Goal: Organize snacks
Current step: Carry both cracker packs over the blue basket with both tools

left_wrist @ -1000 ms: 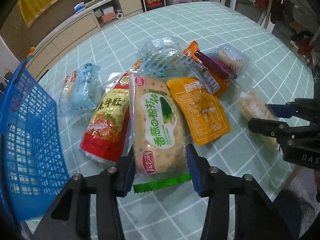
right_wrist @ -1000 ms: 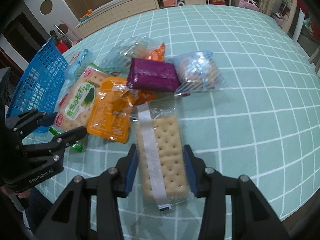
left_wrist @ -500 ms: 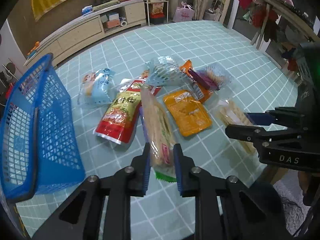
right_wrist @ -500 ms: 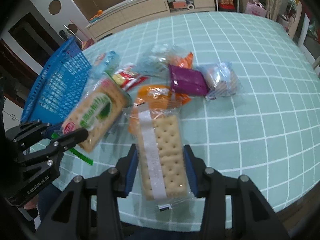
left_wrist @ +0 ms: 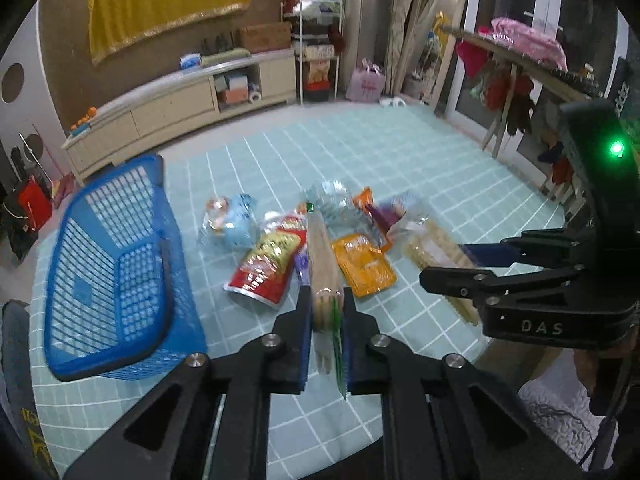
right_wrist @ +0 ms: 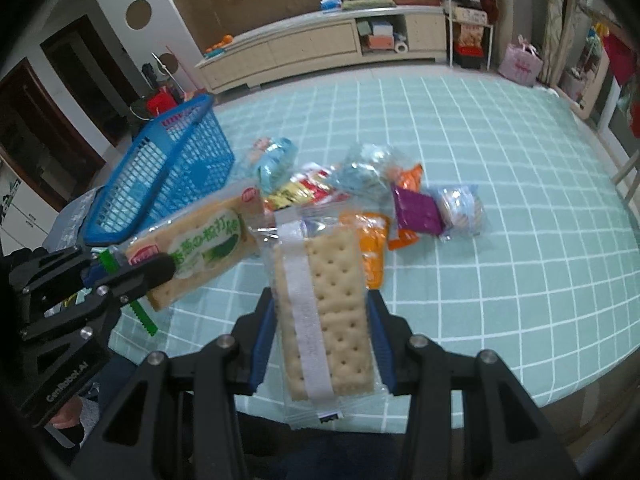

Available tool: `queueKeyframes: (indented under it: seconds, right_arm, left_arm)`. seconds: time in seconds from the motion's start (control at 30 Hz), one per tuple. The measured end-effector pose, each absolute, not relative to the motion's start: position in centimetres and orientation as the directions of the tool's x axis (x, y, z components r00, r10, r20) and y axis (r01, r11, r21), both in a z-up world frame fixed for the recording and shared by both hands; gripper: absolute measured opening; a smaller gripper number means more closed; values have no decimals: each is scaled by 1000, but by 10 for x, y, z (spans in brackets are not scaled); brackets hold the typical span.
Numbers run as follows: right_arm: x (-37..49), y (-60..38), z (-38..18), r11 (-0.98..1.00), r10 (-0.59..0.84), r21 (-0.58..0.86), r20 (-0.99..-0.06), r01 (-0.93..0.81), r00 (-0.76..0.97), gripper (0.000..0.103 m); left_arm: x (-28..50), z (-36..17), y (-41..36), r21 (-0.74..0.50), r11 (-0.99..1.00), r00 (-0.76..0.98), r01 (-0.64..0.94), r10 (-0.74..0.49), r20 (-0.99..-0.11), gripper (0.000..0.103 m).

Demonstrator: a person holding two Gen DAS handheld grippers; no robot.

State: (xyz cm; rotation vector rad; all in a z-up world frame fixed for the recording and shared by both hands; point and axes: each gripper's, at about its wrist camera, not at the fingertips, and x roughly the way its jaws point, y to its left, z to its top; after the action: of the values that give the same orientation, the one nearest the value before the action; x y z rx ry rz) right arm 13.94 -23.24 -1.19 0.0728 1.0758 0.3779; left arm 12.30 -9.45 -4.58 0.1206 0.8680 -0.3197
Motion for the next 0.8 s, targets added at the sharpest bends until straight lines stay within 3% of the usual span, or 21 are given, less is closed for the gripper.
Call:
queueKeyframes:
  seconds: [0.3, 0.8]
  right_arm:
    - [143, -202, 27, 920, 352, 208, -815, -334, 462, 49]
    - [169, -114, 82, 850, 416, 141, -771, -507, 483, 49]
  left_arm:
    - [113, -3, -53, -53, 958, 675, 282, -237, -699, 11]
    - [119, 43, 36, -28, 985, 743, 173, -149, -653, 11]
